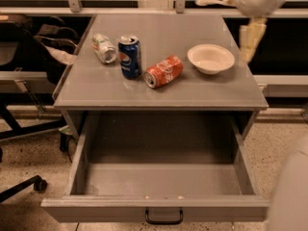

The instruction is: Place coke can into top drawer

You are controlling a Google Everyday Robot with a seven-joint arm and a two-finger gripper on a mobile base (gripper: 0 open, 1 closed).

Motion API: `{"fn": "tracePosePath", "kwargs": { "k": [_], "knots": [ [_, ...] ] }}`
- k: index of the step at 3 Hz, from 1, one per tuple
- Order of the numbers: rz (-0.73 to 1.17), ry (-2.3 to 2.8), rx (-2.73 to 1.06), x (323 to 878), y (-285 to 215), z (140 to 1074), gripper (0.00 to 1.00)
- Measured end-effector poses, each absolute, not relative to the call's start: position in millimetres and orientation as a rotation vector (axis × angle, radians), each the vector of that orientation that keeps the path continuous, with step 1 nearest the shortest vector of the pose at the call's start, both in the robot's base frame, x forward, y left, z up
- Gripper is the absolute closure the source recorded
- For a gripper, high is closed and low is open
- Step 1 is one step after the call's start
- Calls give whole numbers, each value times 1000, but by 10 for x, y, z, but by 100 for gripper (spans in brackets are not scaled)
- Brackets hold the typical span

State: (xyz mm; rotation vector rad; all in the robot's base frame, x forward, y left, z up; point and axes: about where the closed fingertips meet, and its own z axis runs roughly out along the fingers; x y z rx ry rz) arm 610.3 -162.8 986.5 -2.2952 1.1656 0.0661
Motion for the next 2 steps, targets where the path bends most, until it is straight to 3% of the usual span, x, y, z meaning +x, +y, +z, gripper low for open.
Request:
{"fn": "tracePosePath", "kwargs": {
  "k": [1, 2],
  "knots": [
    [92, 1111, -2279, 6556, -1054, 9743, 0],
    [91, 1098, -2258, 6659, -974, 9690, 0]
  ]
}}
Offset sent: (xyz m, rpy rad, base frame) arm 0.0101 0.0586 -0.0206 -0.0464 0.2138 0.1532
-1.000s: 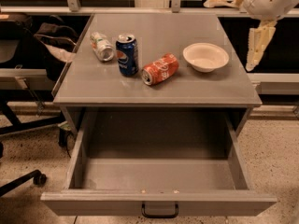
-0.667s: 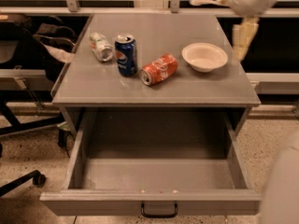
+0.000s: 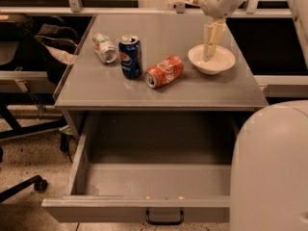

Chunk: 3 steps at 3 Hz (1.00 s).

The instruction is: Place coke can into top drawer

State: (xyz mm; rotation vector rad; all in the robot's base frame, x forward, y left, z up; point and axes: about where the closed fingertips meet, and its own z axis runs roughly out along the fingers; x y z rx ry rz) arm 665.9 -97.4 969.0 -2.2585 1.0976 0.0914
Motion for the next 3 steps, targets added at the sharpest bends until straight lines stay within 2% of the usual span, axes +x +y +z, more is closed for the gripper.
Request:
{"fn": "tracePosePath", "kwargs": {
  "k": [3],
  "knots": [
    [202, 1088, -2294, 6847, -724, 9323, 0]
  ]
}}
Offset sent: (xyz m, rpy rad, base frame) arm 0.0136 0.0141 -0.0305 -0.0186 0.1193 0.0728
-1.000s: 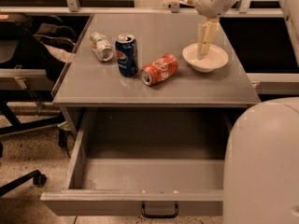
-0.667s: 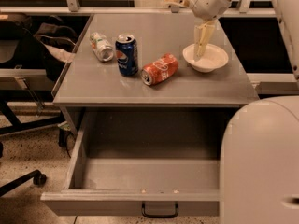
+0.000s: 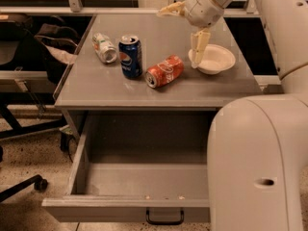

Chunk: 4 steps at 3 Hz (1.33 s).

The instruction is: Place coke can into top drawer

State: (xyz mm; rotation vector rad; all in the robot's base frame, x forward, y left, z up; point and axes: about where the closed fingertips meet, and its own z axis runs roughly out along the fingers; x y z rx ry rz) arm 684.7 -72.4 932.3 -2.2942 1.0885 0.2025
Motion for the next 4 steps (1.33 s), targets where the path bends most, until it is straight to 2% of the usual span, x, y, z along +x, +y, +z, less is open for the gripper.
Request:
{"fn": "tracePosePath", "kwargs": {
  "k": [4],
  "knots": [
    [325, 1115, -2313, 7057, -400, 8900, 0]
  ]
}}
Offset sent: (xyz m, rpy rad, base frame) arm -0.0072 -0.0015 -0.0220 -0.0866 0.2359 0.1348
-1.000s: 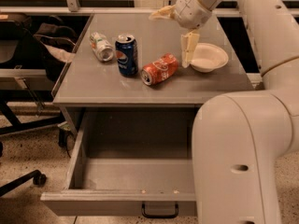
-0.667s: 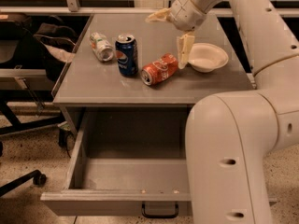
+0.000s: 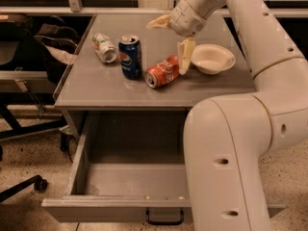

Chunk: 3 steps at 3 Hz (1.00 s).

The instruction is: Place coke can into top drawer

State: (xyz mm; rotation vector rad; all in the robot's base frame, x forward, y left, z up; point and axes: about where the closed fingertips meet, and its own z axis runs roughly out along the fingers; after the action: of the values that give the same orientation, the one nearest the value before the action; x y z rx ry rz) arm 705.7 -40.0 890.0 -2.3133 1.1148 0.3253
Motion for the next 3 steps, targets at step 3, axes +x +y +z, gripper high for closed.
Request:
{"fn": "tracePosePath", "kwargs": {
  "k": [3],
  "knots": [
    [372, 1275, -2338, 7131, -391, 8564, 19]
  ]
}}
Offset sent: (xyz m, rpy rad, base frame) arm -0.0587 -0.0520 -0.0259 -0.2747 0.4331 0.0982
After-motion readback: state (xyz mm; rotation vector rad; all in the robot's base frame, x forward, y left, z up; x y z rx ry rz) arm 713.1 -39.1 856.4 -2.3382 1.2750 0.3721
